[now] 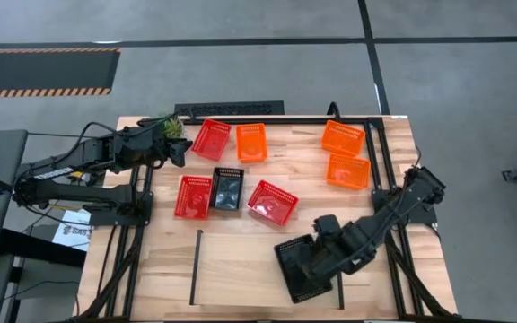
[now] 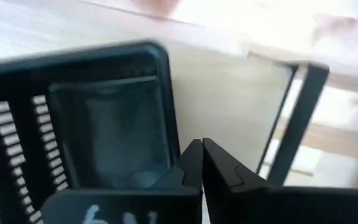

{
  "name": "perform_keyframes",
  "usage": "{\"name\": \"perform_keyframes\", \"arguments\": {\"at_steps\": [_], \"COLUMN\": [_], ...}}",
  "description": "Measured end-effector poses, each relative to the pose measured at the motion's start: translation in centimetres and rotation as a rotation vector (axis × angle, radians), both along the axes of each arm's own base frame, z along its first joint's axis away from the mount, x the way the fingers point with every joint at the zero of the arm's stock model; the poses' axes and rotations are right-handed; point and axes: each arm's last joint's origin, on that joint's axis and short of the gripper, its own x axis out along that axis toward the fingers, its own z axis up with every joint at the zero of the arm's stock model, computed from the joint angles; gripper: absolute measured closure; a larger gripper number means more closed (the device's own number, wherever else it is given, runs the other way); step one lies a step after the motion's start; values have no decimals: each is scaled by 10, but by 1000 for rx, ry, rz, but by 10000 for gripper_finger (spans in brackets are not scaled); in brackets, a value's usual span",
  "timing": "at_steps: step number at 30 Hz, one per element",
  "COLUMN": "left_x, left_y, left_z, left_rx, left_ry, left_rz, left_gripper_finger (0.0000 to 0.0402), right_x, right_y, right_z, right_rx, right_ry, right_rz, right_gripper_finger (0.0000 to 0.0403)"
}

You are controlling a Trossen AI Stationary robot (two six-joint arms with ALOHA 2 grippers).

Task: Stack baskets on shelf by color
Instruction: Stack the right black bin on the top of the black bin on the shelf

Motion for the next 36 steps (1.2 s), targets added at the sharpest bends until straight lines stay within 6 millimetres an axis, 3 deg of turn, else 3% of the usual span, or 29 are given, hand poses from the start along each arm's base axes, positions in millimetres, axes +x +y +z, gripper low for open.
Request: {"name": "perform_keyframes", "arguments": {"at_steps": [10,18,29,36], "left_x": [1,1,5,16], "left_y": [-2,-3,-7,-14], "left_z": [0,0,2,34], "left_rx": [-1,1,-130,-200], "left_ry": [16,23,-70,-427], "left_rz": [-84,-122,-230,-544], "left_gripper_finger": [275,275,276,290], "right_x": [33,46,19,2], "right_y": [-16,-21,-16,-1], "right_z": [3,7,17,16], "right_rx": [61,36,-40,-63], "right_ry": [-168,-277,-234,-178], "right_rz": [91,95,134,206], "right_gripper_finger": [384,390,391,391]}}
